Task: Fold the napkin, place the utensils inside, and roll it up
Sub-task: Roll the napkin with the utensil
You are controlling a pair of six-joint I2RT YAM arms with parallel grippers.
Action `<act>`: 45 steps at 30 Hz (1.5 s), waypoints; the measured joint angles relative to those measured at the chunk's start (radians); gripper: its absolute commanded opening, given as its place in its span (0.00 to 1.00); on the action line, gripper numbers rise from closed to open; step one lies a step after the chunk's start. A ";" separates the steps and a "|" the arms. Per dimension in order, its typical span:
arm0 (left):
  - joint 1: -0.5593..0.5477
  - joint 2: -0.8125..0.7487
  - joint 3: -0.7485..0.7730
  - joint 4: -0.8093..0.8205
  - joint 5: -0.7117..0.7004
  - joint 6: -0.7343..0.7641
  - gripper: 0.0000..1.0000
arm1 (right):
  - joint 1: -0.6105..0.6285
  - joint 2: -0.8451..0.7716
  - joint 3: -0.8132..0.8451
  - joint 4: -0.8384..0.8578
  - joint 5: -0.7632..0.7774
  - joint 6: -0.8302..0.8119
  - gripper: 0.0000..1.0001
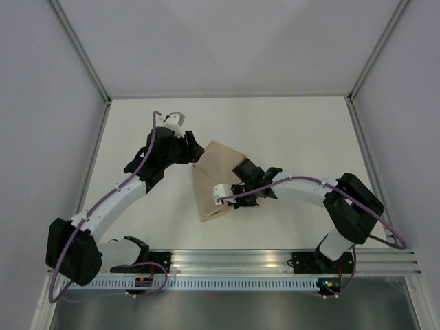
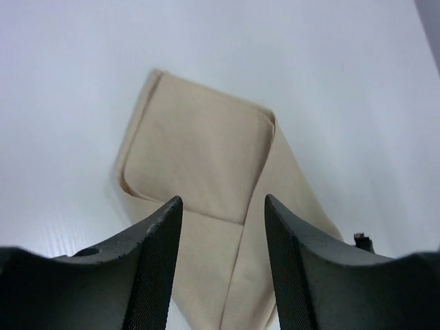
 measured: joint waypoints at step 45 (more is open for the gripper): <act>-0.732 0.202 -0.129 0.145 -0.555 0.460 0.66 | -0.305 0.835 0.928 -1.117 -0.547 -0.150 0.01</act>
